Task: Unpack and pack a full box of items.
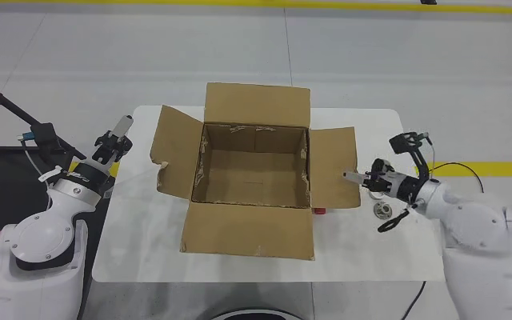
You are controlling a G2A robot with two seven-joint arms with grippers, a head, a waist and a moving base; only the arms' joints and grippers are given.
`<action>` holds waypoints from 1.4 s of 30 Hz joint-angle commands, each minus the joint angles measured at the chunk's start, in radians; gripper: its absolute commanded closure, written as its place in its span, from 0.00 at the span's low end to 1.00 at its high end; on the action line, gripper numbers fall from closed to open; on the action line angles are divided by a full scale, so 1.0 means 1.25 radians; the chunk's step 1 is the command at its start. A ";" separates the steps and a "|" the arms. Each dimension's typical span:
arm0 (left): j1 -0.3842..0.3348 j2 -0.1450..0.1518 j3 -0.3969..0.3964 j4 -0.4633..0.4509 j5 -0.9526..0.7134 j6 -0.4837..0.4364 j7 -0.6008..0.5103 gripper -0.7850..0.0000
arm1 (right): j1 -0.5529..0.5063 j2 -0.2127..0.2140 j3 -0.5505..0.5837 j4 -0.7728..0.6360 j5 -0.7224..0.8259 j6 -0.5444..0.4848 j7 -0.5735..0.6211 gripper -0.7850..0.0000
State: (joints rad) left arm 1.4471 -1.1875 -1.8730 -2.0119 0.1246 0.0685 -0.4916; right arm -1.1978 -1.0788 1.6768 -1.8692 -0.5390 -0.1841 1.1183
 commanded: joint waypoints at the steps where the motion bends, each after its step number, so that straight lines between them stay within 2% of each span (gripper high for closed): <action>1: 0.000 0.000 0.000 0.000 0.000 0.000 0.000 0.00 | -0.020 0.005 0.021 -0.026 -0.070 0.024 -0.005 0.00; 8: 0.000 0.000 0.000 0.000 0.000 0.000 0.000 0.00 | -0.068 0.021 0.065 -0.054 -0.276 0.075 0.015 0.00; 14: 0.000 0.000 0.000 0.000 0.000 0.000 0.000 0.00 | -0.075 0.027 0.051 -0.018 -0.321 0.068 0.058 0.01; 15: 0.000 0.000 0.000 0.000 0.000 0.000 0.000 0.00 | -0.075 0.028 0.047 -0.010 -0.325 0.061 0.067 0.10; 17: 0.000 0.000 0.000 0.000 0.000 0.000 0.000 0.00 | -0.072 0.030 0.038 0.006 -0.335 0.051 0.083 0.19; 21: 0.000 0.000 0.000 0.000 0.000 0.000 0.000 0.00 | -0.064 0.033 0.017 0.035 -0.357 0.053 0.097 0.21; 23: 0.000 0.000 0.000 0.000 0.000 0.000 0.000 0.00 | -0.058 0.034 0.005 0.050 -0.366 0.053 0.102 0.36; 27: 0.000 0.000 0.000 0.000 0.000 0.000 0.000 0.00 | -0.045 0.035 -0.021 0.080 -0.365 0.047 0.116 0.47; 37: 0.000 0.000 0.000 0.000 0.000 0.000 0.000 0.00 | -0.005 0.036 -0.070 0.145 -0.371 0.052 0.137 0.51; 42: 0.000 0.000 0.000 0.000 0.000 0.000 0.000 0.00 | 0.008 0.036 -0.093 0.177 -0.380 0.060 0.130 0.57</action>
State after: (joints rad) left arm 1.4471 -1.1875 -1.8730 -2.0119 0.1246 0.0685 -0.4916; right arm -1.1905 -1.0333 1.5670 -1.6561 -1.0142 -0.1101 1.2830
